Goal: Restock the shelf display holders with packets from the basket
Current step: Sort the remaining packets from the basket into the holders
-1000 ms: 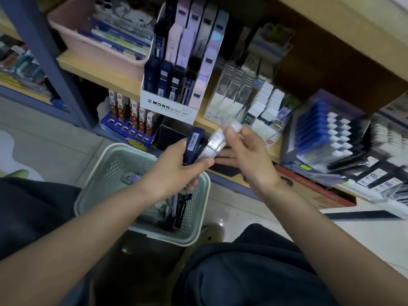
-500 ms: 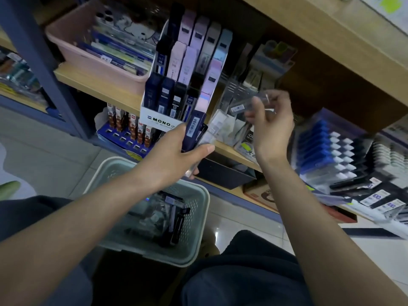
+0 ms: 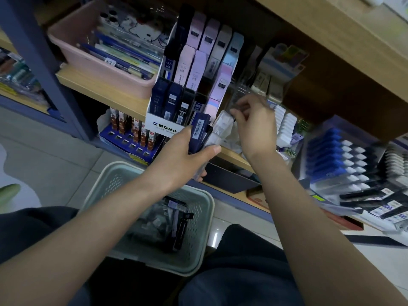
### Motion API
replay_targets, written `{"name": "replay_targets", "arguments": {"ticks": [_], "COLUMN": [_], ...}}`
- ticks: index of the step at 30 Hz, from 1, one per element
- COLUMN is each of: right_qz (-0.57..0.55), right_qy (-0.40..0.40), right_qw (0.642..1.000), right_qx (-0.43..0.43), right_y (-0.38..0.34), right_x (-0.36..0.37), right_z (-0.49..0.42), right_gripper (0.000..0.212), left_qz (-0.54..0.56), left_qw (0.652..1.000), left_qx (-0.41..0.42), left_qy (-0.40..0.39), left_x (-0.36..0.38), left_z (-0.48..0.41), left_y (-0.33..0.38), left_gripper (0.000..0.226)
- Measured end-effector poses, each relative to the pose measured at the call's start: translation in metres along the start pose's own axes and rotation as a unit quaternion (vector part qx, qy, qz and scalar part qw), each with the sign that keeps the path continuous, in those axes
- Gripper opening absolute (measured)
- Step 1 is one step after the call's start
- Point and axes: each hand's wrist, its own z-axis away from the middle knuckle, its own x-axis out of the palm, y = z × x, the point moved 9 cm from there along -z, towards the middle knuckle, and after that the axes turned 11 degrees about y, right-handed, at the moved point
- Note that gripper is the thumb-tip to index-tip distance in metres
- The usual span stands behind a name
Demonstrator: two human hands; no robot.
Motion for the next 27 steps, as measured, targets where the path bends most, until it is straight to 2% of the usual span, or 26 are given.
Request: {"name": "replay_targets", "arguments": {"ticks": [4, 7, 8, 10, 12, 15, 18, 20, 23, 27], "right_qz": [0.028, -0.037, -0.083, -0.159, -0.191, -0.244, -0.293, -0.318, -0.267, -0.219], "right_qy": [0.001, 0.029, 0.009, -0.102, -0.214, -0.243, -0.178, -0.078, 0.066, 0.088], "right_qw": [1.0, 0.998, 0.993, 0.97, 0.945, 0.925, 0.921, 0.923, 0.945, 0.962], "right_qx": [0.006, 0.052, 0.086, 0.153, 0.157, 0.159, 0.185, 0.201, 0.178, 0.139], "right_y": [0.0, -0.002, -0.004, -0.009, -0.023, -0.033, -0.025, -0.014, 0.001, 0.005], "right_x": [-0.001, -0.013, -0.014, -0.004, 0.003, -0.002, -0.015, -0.03, -0.051, -0.044], "right_z": [-0.004, 0.001, 0.006, 0.022, 0.039, 0.042, 0.03, 0.019, 0.008, 0.003], "right_gripper": [0.018, 0.022, 0.025, 0.033, 0.024, 0.007, 0.005, 0.007, 0.014, 0.011], "left_qz": [0.0, -0.001, -0.003, -0.01, -0.009, -0.009, -0.005, -0.005, -0.009, -0.014], "left_qw": [1.0, 1.0, 1.0, 1.0, 1.0, 1.0, 1.0, 1.0, 0.999, 0.999], "left_qx": [-0.008, -0.011, -0.012, -0.015, -0.018, -0.011, -0.007, -0.012, -0.014, -0.003], "left_qy": [0.0, 0.002, 0.005, 0.008, 0.006, 0.001, 0.008, 0.023, 0.036, 0.045], "left_x": [-0.002, -0.003, -0.004, -0.006, -0.006, -0.004, -0.004, -0.007, -0.011, -0.016], "left_z": [0.0, -0.001, -0.001, -0.003, -0.004, -0.005, -0.005, -0.006, -0.007, -0.01], "left_y": [-0.002, -0.003, -0.004, -0.006, -0.008, -0.007, -0.004, -0.005, -0.006, -0.005], "left_gripper": [0.015, 0.016, 0.017, 0.017, 0.015, 0.012, 0.009, 0.01, 0.005, 0.004]}}
